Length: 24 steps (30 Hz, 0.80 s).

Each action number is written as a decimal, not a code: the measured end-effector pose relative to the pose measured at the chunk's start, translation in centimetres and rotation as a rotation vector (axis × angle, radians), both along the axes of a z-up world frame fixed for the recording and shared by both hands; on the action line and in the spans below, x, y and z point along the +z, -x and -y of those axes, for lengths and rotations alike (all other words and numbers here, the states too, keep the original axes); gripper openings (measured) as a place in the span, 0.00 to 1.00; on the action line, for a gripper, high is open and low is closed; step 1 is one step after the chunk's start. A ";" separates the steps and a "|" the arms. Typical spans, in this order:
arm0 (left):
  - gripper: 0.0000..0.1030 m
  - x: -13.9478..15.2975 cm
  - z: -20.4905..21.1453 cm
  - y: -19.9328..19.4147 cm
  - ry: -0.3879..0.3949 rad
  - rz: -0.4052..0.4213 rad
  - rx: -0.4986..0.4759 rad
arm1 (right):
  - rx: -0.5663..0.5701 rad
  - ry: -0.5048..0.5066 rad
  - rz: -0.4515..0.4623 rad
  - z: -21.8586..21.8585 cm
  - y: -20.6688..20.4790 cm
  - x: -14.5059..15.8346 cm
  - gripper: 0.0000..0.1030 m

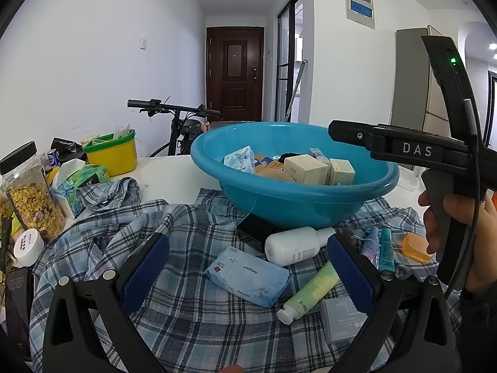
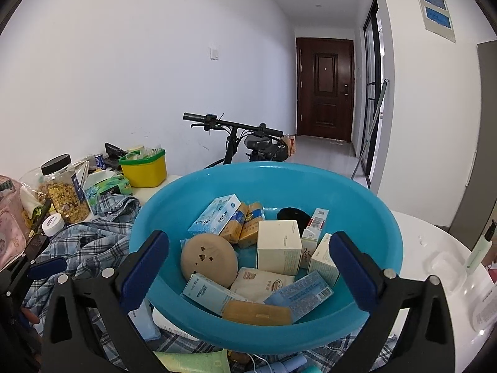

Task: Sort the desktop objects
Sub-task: 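Open the right tool to drop the soap bar into the basin, then move the right tool back over the shirt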

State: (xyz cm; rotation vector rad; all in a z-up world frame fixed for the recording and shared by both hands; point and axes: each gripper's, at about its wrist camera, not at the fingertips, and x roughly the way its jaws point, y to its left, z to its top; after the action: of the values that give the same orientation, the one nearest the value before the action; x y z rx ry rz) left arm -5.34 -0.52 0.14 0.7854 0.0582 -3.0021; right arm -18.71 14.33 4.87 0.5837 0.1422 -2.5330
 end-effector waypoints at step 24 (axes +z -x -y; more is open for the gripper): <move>1.00 0.2 -0.1 -0.4 -0.009 -0.015 -0.019 | -0.008 0.090 -0.036 -6.0 -8.4 2.5 1.00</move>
State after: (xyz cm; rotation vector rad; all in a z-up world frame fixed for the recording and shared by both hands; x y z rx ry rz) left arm -4.99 -0.39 0.39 0.7693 0.0649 -3.0280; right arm -10.34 20.32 7.40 0.5049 0.0391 -2.5433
